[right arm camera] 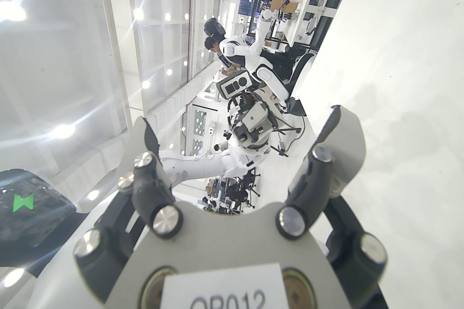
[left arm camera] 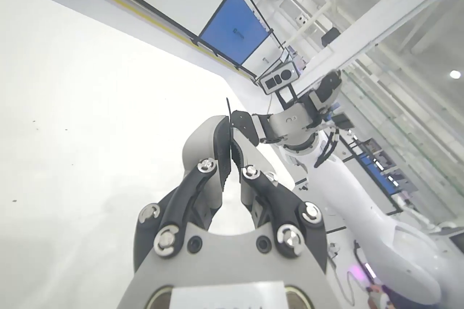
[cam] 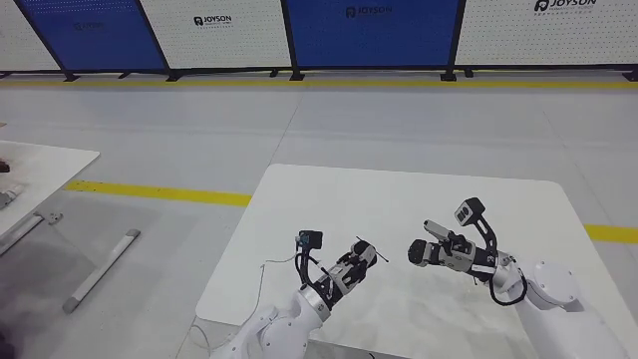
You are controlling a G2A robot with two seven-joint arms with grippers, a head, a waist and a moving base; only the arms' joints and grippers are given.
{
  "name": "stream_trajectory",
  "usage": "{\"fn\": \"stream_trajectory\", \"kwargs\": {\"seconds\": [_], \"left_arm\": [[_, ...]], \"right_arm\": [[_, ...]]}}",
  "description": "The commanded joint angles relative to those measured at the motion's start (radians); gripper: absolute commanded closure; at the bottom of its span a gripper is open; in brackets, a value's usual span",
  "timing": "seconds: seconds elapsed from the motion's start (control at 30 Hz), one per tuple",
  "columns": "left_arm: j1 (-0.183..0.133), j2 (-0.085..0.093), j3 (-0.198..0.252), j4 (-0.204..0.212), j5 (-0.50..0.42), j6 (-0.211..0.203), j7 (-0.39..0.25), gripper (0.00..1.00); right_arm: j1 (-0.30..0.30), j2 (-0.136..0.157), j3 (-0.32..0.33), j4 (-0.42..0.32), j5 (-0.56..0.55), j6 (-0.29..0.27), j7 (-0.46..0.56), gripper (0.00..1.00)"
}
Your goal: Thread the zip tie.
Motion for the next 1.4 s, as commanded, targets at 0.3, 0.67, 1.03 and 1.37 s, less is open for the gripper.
{"fn": "stream_trajectory", "kwargs": {"seconds": [0.3,0.67,1.03,1.37], "left_arm": [[-0.050,-0.002,0.001,0.039,-0.025,0.101,-0.080,1.00],[-0.050,-0.002,0.001,0.039,-0.025,0.101,-0.080,1.00],[-0.050,-0.002,0.001,0.039,-0.025,0.101,-0.080,1.00],[-0.050,-0.007,-0.003,0.030,-0.155,0.126,-0.120,1.00]], "right_arm": [[0.000,0.000,0.000,0.000,0.000,0.000,0.000,0.00],[-0.004,0.005,-0.007,-0.046,-0.093,0.008,-0.019,0.00],[-0.042,0.078,0.175,-0.198,-0.370,0.155,0.049,0.00],[-0.046,0.083,0.186,-0.212,-0.367,0.184,0.075,0.00]]}}
